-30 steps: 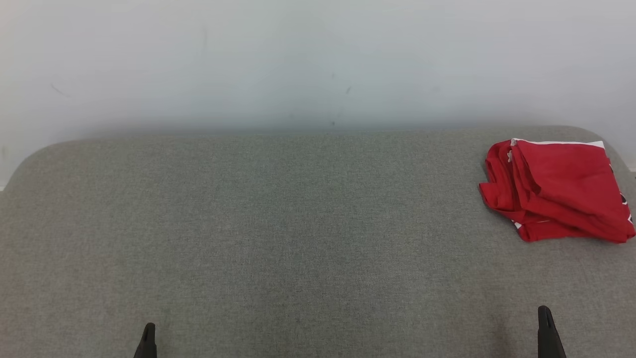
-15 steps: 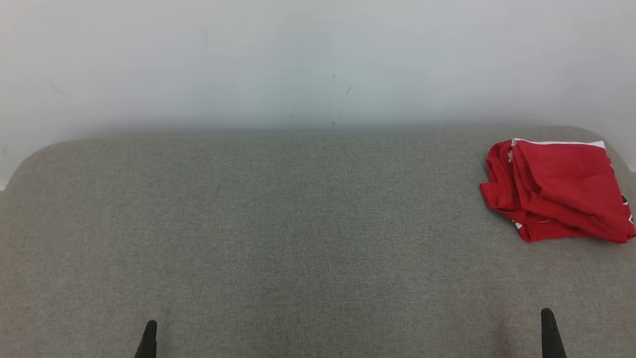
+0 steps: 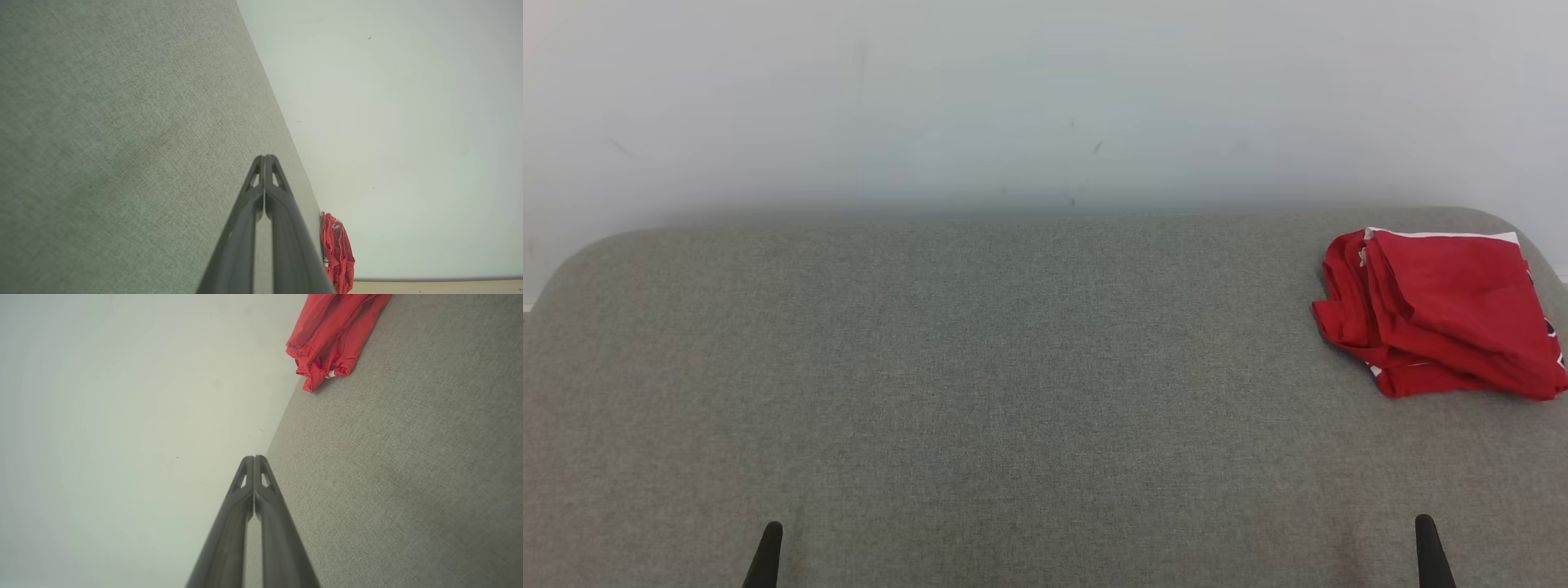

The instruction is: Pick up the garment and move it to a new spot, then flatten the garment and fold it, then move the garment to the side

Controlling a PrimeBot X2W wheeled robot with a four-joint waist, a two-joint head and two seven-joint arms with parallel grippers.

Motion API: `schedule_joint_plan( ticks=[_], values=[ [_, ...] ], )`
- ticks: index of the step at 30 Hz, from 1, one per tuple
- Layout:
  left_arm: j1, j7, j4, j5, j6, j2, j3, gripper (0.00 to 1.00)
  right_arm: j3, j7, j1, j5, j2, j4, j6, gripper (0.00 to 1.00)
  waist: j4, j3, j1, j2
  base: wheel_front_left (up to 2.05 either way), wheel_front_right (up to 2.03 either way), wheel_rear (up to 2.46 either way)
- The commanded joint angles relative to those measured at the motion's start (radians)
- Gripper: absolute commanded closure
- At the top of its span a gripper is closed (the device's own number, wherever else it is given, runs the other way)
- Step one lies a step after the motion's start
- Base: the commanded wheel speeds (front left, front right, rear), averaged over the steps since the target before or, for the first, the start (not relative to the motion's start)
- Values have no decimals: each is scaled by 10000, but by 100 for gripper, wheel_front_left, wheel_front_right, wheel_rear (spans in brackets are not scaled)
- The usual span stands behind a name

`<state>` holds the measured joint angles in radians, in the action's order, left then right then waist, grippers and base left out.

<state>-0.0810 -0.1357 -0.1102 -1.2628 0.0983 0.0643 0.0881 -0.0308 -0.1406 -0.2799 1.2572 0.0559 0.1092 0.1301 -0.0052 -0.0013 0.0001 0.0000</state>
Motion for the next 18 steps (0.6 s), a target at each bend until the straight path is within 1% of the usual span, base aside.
schedule_joint_plan(
  ticks=[1, 18],
  values=[
    [116, -75, 131, -262, 84, 60, 42, 100, 0, 36, -96, 194, 59, 113, 8, 100, 1, 0, -1, 0, 0, 0, 0],
    [143, -666, 249, -1876, 188, 63, 197, 100, 42, 249, -339, 1804, 40, 519, 9, 100, 20, 8, -1, 0, 0, 0, 0]
  ],
)
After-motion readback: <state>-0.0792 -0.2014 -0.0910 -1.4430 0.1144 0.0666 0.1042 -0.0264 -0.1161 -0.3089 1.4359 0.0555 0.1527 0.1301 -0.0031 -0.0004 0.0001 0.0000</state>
